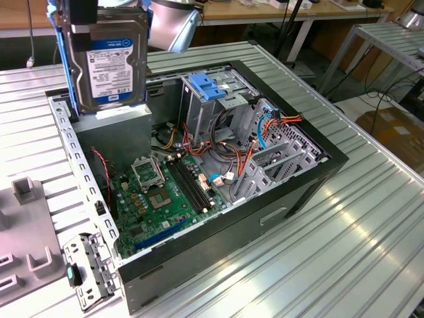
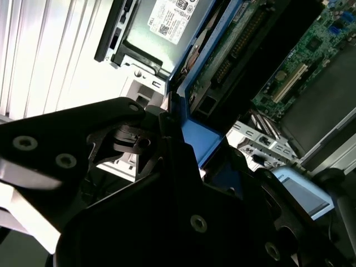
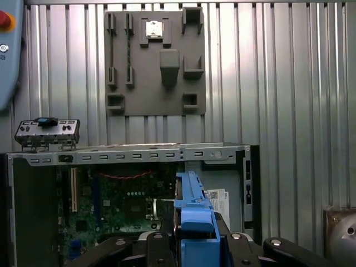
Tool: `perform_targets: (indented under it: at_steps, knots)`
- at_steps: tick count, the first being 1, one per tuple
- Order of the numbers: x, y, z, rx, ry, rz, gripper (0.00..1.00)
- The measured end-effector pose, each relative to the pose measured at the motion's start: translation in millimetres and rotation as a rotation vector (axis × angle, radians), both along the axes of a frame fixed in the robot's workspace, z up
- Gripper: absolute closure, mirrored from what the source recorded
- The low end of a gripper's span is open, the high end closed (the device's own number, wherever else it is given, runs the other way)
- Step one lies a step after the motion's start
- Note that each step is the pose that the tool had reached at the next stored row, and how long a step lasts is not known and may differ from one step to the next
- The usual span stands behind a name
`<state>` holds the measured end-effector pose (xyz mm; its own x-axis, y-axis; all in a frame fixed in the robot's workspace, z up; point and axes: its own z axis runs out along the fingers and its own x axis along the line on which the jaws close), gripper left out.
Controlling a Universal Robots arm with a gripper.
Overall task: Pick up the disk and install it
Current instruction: 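Pick up the disk, then insert the disk into the insertion slot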
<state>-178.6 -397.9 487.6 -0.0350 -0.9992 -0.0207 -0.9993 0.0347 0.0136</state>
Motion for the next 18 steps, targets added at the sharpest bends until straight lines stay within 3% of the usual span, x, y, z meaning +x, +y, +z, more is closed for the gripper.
perform_targets:
  at_steps: [2,7,15,18]
  knots:
    - [4.3,-1.7,-0.4,-0.0004,0.0001,0.000,0.63]
    - [6.4,-10.1,-1.3,-0.0004,-0.0001,-0.001,0.63]
    - [39.6,-10.5,-2.4,-0.0045,0.0001,0.000,0.63]
    - [41.9,-10.5,-2.4,-0.0046,0.0000,-0.001,0.63]
